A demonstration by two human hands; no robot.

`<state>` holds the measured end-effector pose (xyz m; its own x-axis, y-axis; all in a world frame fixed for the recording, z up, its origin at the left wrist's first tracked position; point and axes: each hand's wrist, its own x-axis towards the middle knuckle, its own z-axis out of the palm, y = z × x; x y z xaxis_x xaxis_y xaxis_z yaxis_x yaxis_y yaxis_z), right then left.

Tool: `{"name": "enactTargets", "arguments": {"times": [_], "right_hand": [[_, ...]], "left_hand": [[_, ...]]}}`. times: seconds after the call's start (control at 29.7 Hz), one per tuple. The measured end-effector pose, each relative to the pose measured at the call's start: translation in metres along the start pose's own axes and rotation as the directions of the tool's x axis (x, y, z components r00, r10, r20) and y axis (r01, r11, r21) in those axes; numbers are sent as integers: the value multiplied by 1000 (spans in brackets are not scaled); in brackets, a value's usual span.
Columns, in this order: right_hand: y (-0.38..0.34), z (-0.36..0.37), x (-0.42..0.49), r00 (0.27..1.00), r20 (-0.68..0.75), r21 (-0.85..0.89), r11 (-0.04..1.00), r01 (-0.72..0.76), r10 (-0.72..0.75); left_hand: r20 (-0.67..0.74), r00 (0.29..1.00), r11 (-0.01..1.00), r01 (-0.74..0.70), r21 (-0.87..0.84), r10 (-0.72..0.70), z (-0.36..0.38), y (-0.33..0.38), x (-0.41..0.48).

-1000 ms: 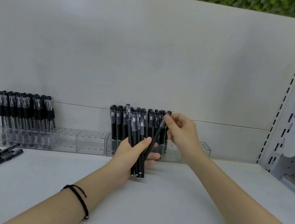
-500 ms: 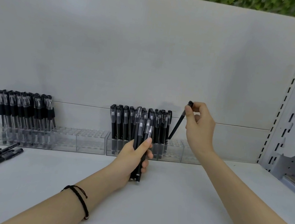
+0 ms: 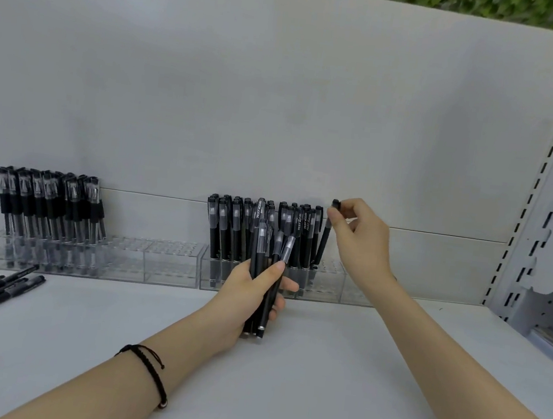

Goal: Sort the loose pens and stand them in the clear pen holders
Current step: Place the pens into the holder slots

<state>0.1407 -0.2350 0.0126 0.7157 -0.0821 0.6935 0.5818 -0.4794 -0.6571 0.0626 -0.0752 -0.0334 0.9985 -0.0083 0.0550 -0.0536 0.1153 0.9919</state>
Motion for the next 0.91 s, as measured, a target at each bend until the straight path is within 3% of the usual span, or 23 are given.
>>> {"name": "enactTargets", "arguments": {"times": [0.2,0.34,0.4,0.47,0.57,0.67,0.81,0.91], "right_hand": [[3,0,-4,983,147,-112,989,-95,111],[-3,0,-13,997,20,-137,988,-69,73],[-12,-1,-16,1000,-8,-22,1000,2,-2],[-21,0,-18,993,111,61,998,26,-33],[-30,6,-25,956,292,50,999,-4,-11],[-33,4,-23,939,334,152,979,-134,76],[-33,-7,-7,954,165,376,879,-295,249],[-21,-17,1,974,-74,340,924,-177,214]], "left_hand": [[10,1000,997,-21,-81,22,2,1,-1],[0,999,992,-49,-118,49,2,0,-1],[2,997,991,-77,-111,78,2,0,-1],[14,995,990,-101,-100,103,2,1,-2],[29,993,986,-107,-126,112,2,0,-3],[18,994,979,-106,-172,111,2,0,-3],[16,998,974,-48,-222,53,0,-1,-1],[14,999,982,-27,-185,30,0,-2,0]]}}
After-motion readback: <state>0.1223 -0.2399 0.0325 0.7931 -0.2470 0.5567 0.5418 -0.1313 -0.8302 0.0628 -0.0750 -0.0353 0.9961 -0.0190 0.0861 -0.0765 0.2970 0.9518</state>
